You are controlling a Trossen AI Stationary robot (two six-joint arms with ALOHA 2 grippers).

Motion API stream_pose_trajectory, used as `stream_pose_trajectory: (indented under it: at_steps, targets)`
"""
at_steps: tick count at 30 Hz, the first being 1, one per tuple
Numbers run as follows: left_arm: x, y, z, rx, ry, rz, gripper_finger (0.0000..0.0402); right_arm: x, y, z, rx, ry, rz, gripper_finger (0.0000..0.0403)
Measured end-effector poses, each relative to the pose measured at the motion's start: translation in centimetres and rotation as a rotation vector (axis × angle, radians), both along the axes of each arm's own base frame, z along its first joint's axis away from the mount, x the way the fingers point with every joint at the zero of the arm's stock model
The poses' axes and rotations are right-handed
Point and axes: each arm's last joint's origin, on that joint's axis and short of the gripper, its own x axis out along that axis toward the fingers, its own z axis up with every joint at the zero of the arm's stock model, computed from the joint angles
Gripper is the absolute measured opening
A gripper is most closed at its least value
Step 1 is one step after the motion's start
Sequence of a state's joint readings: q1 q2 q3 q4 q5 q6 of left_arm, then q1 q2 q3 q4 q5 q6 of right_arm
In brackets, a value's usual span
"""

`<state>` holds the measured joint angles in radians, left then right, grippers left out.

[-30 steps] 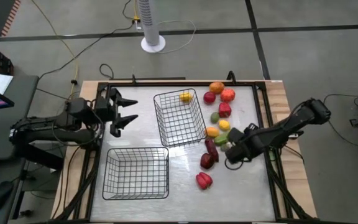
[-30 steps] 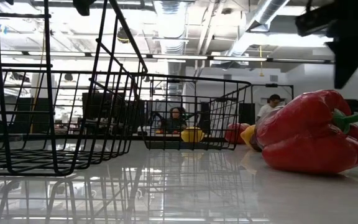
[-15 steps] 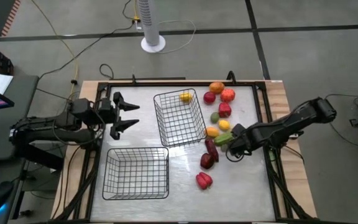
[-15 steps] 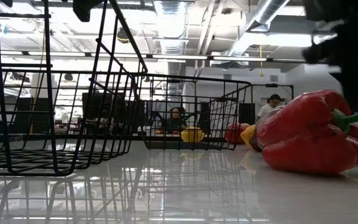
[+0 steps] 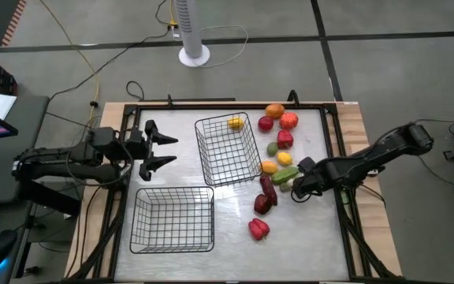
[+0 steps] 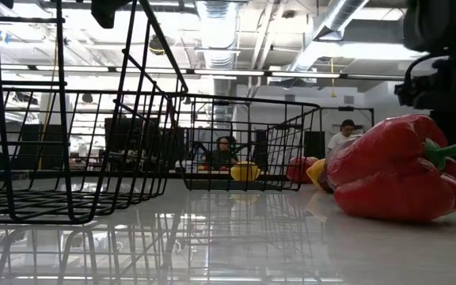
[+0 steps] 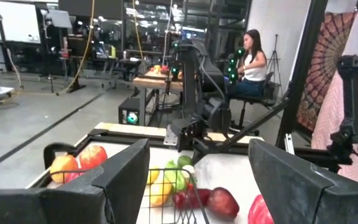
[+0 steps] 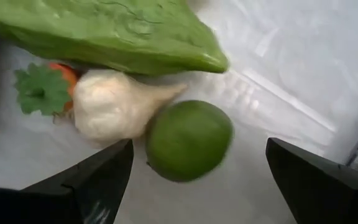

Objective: Sort produce into baskets
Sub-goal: Put the bottom green lime into the top black wire basket

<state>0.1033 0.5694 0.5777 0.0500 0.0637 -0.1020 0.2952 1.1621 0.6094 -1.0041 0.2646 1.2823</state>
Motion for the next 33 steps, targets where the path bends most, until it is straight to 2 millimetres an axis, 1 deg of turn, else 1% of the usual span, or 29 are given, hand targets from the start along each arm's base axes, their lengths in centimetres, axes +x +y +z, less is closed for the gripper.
stream_pose_trajectory:
  at_steps: [4, 7, 10, 15, 19, 22, 26, 30, 33]
  targets:
    - [0.0, 0.0, -0.1, -0.001, 0.011, 0.006, 0.0261, 0.6, -0.2, -0.8, -0.013, 0.048, -0.001, 0.0392]
    - [0.0, 0.0, -0.2, -0.012, 0.018, 0.014, 0.0261, 1.0, -0.2, -1.4, -0.013, 0.081, 0.011, 0.0381]
    - [0.0, 0.1, -0.2, -0.014, 0.017, 0.024, 0.0261, 1.3, -0.2, -1.9, -0.007, 0.105, 0.028, 0.0358]
    - [0.0, 0.1, -0.2, -0.014, 0.017, 0.024, 0.0261, 1.8, 0.0, -2.7, 0.003, 0.128, 0.063, 0.0302]
    - [0.0, 0.1, -0.2, -0.014, 0.017, 0.025, 0.0261, 2.0, 0.1, -2.5, 0.005, 0.14, 0.083, 0.0265]
    - [0.0, 0.1, -0.2, -0.014, 0.017, 0.025, 0.0261, 2.4, 0.2, -1.5, 0.01, 0.121, 0.105, 0.0253]
    - [0.0, 0.1, -0.2, -0.014, 0.017, 0.025, 0.0261, 2.9, 0.3, 0.5, -0.013, 0.138, 0.118, 0.0249]
    - [0.0, 0.1, -0.2, -0.014, 0.018, 0.026, 0.0261, 3.7, 0.3, 3.6, -0.072, 0.14, 0.121, 0.0248]
    - [0.0, 0.1, -0.3, -0.006, 0.027, 0.04, 0.0261, 5.0, 0.7, 6.3, -0.154, 0.036, 0.16, 0.0247]
